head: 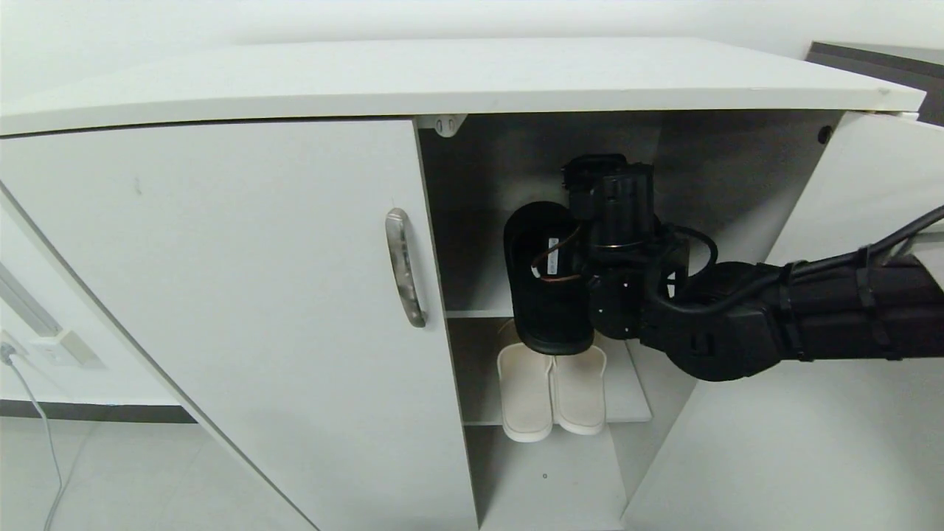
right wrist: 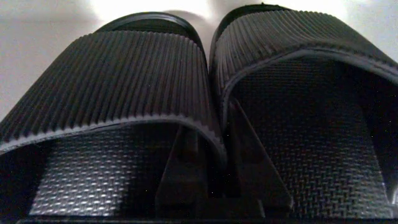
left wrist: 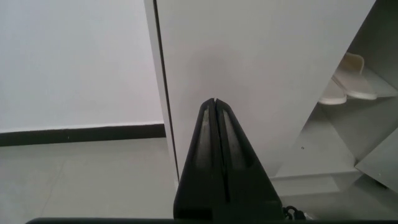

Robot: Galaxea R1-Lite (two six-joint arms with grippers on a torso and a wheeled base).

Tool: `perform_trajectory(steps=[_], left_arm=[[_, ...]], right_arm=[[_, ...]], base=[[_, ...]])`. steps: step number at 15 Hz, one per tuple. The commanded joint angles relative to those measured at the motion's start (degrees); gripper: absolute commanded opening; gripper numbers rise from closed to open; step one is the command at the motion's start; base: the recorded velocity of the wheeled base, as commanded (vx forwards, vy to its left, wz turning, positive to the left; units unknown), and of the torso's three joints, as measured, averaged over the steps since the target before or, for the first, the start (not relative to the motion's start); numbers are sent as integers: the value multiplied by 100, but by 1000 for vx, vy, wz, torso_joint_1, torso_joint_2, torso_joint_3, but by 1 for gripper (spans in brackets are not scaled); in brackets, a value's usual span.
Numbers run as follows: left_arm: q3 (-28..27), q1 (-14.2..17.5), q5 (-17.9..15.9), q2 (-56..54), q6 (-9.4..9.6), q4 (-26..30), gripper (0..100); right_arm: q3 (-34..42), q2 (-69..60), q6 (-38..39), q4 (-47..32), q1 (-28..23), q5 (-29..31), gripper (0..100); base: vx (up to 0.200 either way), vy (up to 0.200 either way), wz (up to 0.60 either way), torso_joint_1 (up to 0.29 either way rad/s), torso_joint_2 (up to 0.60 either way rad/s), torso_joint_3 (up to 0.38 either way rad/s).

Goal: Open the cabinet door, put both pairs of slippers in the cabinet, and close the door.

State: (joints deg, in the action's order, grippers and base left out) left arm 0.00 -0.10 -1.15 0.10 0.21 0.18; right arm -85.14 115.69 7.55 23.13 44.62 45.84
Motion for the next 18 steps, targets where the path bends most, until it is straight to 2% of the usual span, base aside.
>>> perform_trajectory(steps=[1,3,7,8,18], left_arm=[[0,1,0,8,-3,-1,0],[0,1,0,8,-3,-1,0],[0,1,0,8,-3,-1,0],[0,1,0,8,-3,-1,0],[0,1,-8,8,-3,-1,0]], right_arm=[[-460,419,10,-159,-155,4,0],[-820,630,10,-221,-252,4,0],[-961,701,10,-317,-278,4,0],[-969,701,10,-317,-278,4,100],[-671,393,1,-317,-217,13,100]], base=[[0,0,0,0,0,0],[0,0,0,0,0,0],[0,0,0,0,0,0],[0,0,0,0,0,0],[0,0,0,0,0,0]])
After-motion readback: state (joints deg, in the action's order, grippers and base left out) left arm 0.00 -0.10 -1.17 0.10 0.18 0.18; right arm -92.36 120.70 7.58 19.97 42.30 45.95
